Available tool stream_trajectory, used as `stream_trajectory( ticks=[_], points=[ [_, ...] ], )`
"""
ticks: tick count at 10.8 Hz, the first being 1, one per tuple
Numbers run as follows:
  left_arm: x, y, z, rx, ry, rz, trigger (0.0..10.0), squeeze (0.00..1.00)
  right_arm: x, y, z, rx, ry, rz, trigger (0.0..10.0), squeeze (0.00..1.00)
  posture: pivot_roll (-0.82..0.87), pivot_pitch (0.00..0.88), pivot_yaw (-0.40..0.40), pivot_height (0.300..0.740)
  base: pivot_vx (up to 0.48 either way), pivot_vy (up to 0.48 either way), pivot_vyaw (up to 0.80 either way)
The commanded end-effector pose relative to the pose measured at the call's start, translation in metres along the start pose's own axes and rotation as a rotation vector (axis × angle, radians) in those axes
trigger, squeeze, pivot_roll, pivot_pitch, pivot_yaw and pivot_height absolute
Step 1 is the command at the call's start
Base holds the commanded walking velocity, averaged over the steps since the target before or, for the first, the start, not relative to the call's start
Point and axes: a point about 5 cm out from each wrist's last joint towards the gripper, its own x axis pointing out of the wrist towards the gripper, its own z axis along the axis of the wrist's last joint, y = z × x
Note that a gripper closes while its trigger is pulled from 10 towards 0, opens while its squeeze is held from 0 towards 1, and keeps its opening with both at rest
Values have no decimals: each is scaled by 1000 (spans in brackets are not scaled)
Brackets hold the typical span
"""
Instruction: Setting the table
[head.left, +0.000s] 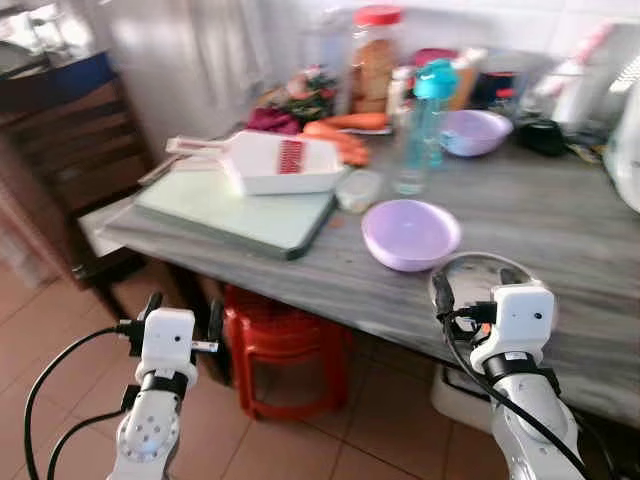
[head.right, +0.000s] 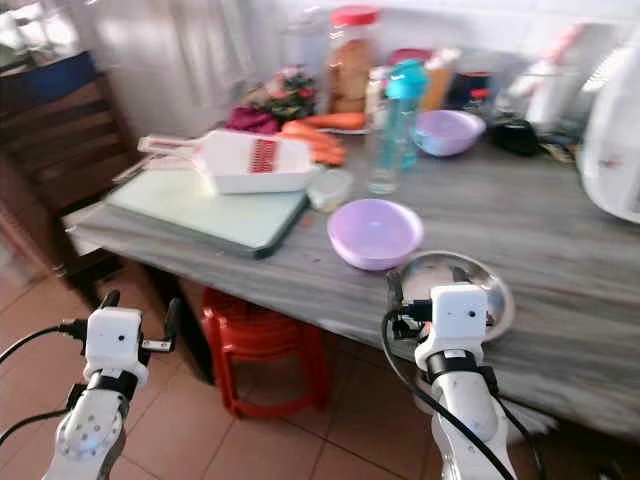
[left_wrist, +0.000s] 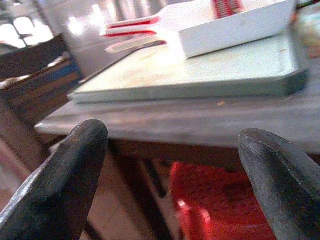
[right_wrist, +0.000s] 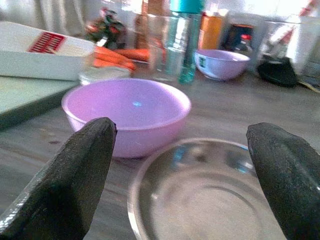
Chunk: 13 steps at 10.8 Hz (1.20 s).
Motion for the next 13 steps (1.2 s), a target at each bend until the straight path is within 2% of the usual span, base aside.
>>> stream_trajectory(
  ticks=[1,6,8,11,13],
  points=[
    [3,0,4,1,-9,-12,10000,0,2,3,1,8,-3,9,10000,0,14,0,43,740,0,0,0],
    [6,1,4,7,6,-25,10000,0,1,4,-1,14,2,-1,10000,0,11,0,56,740,0,0,0],
    [8,-2,3,13,19,-47,10000,0,2,6,-1,50,3,2,10000,0,12,0,59,740,0,0,0],
    [9,-2,2,25,21,-56,10000,0,3,6,-1,65,2,-2,10000,0,15,0,60,740,-247,0,0],
    [9,-3,2,20,23,-64,10000,0,4,6,-2,135,11,-6,10000,0,16,0,61,740,-247,0,0]
  ],
)
